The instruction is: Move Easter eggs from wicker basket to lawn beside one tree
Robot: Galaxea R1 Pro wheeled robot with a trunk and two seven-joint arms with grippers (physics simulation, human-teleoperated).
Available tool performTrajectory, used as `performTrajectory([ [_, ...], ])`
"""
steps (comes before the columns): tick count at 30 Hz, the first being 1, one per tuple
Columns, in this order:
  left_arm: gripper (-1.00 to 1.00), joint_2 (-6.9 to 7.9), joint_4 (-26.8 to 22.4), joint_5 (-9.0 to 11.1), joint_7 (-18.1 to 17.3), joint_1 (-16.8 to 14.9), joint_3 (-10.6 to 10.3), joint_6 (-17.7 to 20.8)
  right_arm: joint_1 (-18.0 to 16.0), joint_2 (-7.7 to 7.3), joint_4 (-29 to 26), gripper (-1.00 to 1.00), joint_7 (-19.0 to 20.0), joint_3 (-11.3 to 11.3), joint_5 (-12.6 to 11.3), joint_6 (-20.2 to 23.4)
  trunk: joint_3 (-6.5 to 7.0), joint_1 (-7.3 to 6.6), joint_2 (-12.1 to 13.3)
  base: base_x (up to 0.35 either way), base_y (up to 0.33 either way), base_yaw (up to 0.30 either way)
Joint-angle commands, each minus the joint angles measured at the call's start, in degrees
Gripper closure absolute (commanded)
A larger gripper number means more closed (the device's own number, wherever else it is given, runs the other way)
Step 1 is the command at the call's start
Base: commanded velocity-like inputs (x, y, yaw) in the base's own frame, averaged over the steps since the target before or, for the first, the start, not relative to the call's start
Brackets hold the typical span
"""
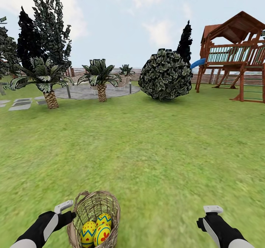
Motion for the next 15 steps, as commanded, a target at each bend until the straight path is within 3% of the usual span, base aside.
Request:
performTrajectory([
  [1,-1.00,-0.09,-0.1,0.6,0.2,0.0,0.1,0.3,0.0,-0.06,-0.1,-1.00,-0.4,0.5,-0.5,0.3,-0.06,0.00,0.0,0.000,0.000,0.000],
  [15,-1.00,-0.25,-0.1,0.6,0.2,0.0,0.2,0.4,0.0,-0.06,-0.1,-1.00,-0.4,0.5,-0.5,0.3,-2.40,2.85,-5.2,0.000,0.000,0.000],
])
